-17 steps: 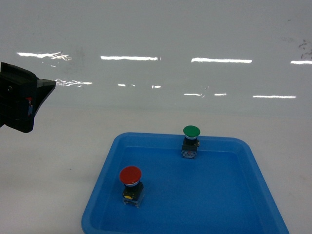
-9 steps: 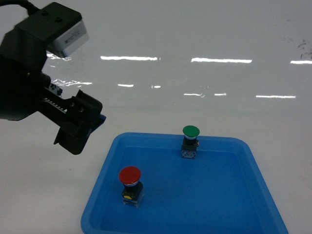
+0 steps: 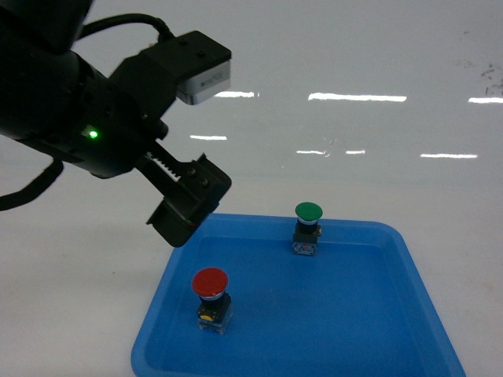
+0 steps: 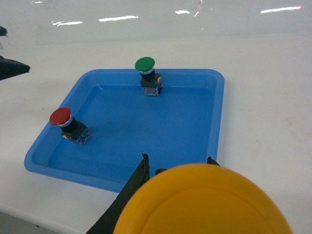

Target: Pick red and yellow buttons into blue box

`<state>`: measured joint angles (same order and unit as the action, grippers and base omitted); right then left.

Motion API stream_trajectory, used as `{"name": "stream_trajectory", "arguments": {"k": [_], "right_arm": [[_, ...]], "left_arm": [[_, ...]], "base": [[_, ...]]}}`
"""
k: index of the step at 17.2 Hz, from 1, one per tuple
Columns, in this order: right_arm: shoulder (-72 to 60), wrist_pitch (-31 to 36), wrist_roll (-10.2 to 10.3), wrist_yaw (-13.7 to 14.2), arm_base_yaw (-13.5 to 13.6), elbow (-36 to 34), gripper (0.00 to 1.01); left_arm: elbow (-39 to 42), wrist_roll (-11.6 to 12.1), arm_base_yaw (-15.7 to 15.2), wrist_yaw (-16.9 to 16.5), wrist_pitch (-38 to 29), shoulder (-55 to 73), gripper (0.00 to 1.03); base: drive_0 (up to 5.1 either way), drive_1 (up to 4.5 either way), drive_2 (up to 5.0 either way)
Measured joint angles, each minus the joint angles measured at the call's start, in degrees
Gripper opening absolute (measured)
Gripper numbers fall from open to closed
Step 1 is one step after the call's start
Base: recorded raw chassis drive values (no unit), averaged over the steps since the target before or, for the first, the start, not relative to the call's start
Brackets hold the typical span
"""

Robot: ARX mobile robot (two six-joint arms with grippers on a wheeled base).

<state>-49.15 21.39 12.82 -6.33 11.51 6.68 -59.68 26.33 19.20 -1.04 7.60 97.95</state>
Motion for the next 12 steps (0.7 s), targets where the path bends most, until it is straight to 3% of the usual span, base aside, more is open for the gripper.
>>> {"name": "stream_trajectory", "arguments": {"k": [2, 5, 12], "right_arm": [[0.0, 0.0, 0.0, 0.0, 0.0, 0.0, 0.28], [0.0, 0.0, 0.0, 0.0, 0.0, 0.0, 0.28], [0.0, 0.0, 0.0, 0.0, 0.0, 0.0, 0.28]], "left_arm": [[-0.1, 0.3, 0.1, 0.7, -0.5, 0.9, 0.98], [3.0, 0.4, -0.9, 2.6, -6.7, 1.7, 0.98], [12.7, -5.2, 0.1, 1.6, -19.9, 1.0, 0.98]], "base": [[0.0, 0.0, 0.0], [0.0, 0.0, 0.0], [0.0, 0.0, 0.0]]}}
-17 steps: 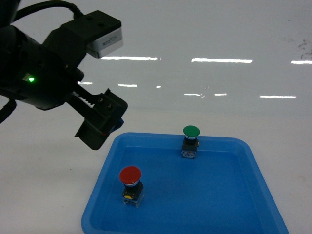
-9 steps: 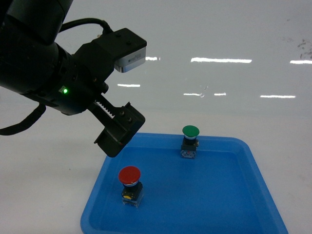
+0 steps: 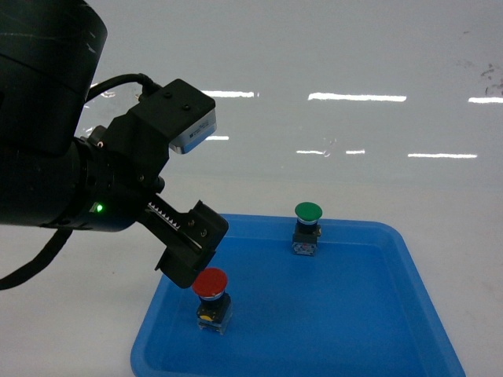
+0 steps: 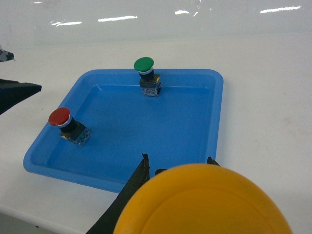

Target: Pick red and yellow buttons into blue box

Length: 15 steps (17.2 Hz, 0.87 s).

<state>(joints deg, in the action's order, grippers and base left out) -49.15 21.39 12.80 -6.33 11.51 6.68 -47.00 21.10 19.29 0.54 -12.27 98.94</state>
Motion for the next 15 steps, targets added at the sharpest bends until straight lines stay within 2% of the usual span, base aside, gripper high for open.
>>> {"name": "stream_trajectory", "arguments": {"k": [7, 10, 12, 15], "right_arm": [[0.0, 0.0, 0.0, 0.0, 0.0, 0.0, 0.28], [0.0, 0.0, 0.0, 0.0, 0.0, 0.0, 0.28], [0.0, 0.0, 0.0, 0.0, 0.0, 0.0, 0.28], [0.0, 0.0, 0.0, 0.0, 0.0, 0.0, 0.28]], "left_arm": [[6.3, -1.2, -1.3, 0.5, -9.1, -0.1, 0.98], [8.8, -0.4, -1.2, 3.5, -15.3, 3.9, 0.98], [9.9, -0.1, -1.6, 4.4, -18.6, 7.0, 0.98], [10.2, -0.5, -1.9, 4.4, -19.7, 7.1, 0.98]], "base": [[0.0, 0.0, 0.0], [0.0, 0.0, 0.0], [0.0, 0.0, 0.0], [0.0, 0.0, 0.0]]}}
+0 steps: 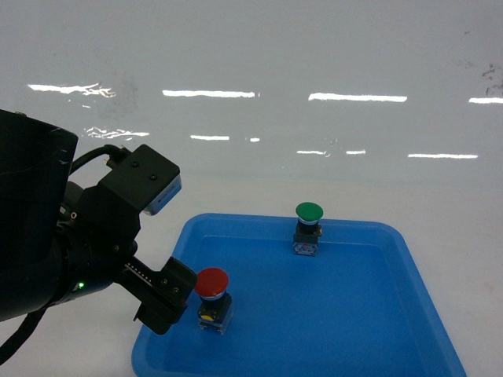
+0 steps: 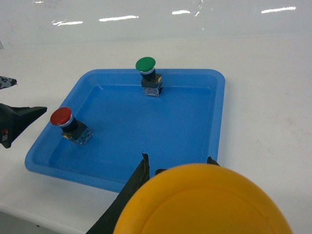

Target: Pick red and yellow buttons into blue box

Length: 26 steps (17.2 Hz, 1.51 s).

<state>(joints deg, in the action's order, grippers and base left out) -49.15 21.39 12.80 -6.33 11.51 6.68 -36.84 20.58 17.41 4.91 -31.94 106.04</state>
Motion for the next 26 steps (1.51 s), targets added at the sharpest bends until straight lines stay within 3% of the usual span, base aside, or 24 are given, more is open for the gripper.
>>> {"name": "stream_trajectory", "arguments": {"k": [3, 10, 20, 26], "right_arm": [[0.0, 0.0, 0.0, 0.0, 0.0, 0.0, 0.28], [0.0, 0.0, 0.0, 0.0, 0.0, 0.0, 0.28], [0.0, 0.0, 0.0, 0.0, 0.0, 0.0, 0.28], [0.0, 0.0, 0.0, 0.0, 0.0, 0.0, 0.28]], "left_arm": [[0.2, -2.4, 3.5, -2.9, 5.9, -7.4, 0.98], [-2.2, -8.5, 5.4, -4.2, 6.5, -2.2, 0.98], [-5.7, -11.6, 8.0, -2.6, 6.1, 4.5, 0.98], [-7.4, -12.8, 8.0, -0.2, 5.1, 10.9, 0.98]], "base": [[0.0, 0.0, 0.0], [0.0, 0.0, 0.0], [0.0, 0.0, 0.0], [0.0, 0.0, 0.0]]}}
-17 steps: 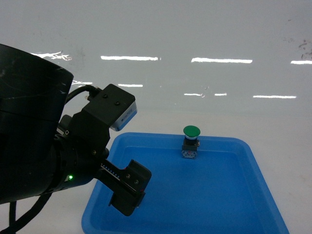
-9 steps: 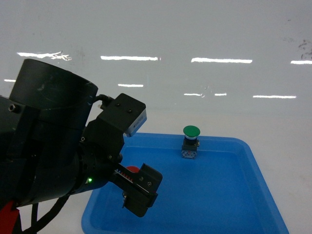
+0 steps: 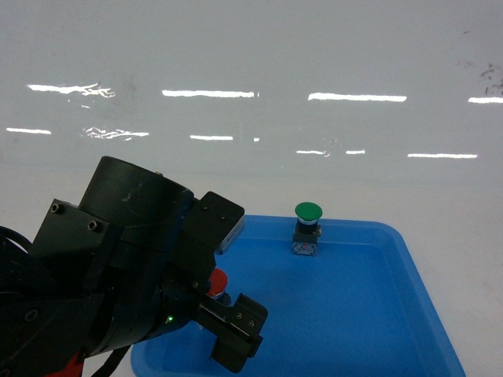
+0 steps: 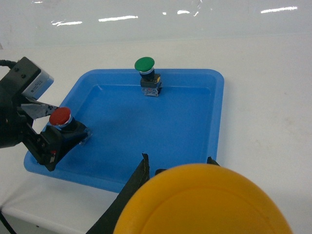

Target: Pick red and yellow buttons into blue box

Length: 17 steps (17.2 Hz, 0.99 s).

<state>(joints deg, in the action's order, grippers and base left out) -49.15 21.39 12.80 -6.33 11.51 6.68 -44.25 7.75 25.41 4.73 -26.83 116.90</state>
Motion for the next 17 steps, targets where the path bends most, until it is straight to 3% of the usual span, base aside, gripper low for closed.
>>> {"name": "stream_trajectory", "arguments": {"k": [9, 14, 17], "right_arm": [[0.0, 0.0, 0.0, 0.0, 0.0, 0.0, 0.28], [0.0, 0.0, 0.0, 0.0, 0.0, 0.0, 0.28], [0.0, 0.0, 0.0, 0.0, 0.0, 0.0, 0.28]], "left_arm": [[-2.1, -1.6, 0.7, 0.3, 2.4, 2.1, 0.98], [-2.9, -1.6, 0.6, 2.1, 3.3, 4.1, 0.98], [-3.1, -1.3, 0.6, 3.7, 3.3, 4.3, 0.69]], "base": [[0.0, 0.0, 0.0], [0.0, 0.0, 0.0], [0.0, 0.0, 0.0]]}}
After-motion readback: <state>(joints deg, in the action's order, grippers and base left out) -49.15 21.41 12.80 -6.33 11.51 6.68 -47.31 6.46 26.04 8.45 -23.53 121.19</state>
